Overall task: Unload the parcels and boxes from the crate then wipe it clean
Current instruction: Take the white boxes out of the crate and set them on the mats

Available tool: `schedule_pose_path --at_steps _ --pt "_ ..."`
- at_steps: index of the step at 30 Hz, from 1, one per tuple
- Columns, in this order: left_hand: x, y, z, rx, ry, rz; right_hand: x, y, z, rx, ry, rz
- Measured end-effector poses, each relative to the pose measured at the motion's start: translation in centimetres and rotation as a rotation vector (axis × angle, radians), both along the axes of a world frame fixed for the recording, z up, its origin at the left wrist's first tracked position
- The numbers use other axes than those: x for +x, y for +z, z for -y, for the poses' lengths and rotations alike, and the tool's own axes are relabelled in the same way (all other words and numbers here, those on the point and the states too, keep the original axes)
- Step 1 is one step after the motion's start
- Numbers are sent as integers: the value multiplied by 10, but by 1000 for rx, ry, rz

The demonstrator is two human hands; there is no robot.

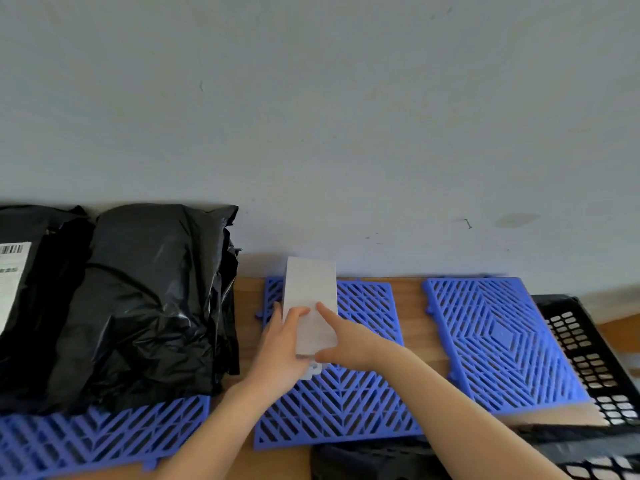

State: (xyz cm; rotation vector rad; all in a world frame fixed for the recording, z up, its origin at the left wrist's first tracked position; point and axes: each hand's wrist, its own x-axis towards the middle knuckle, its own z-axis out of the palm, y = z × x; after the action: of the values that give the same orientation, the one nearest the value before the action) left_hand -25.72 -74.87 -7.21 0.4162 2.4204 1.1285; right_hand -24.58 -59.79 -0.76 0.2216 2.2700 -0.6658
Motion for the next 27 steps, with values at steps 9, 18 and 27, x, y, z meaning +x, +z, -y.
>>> schedule_pose_path --at_steps 9,18,27 --pt "30 68 12 -43 -48 -198 34 72 -23 -62 -227 -457" --pt "118 194 -46 302 56 -519 187 149 -86 -315 -491 -808" --pt "249 177 -140 237 -282 -576 306 111 -171 -167 -598 -792"
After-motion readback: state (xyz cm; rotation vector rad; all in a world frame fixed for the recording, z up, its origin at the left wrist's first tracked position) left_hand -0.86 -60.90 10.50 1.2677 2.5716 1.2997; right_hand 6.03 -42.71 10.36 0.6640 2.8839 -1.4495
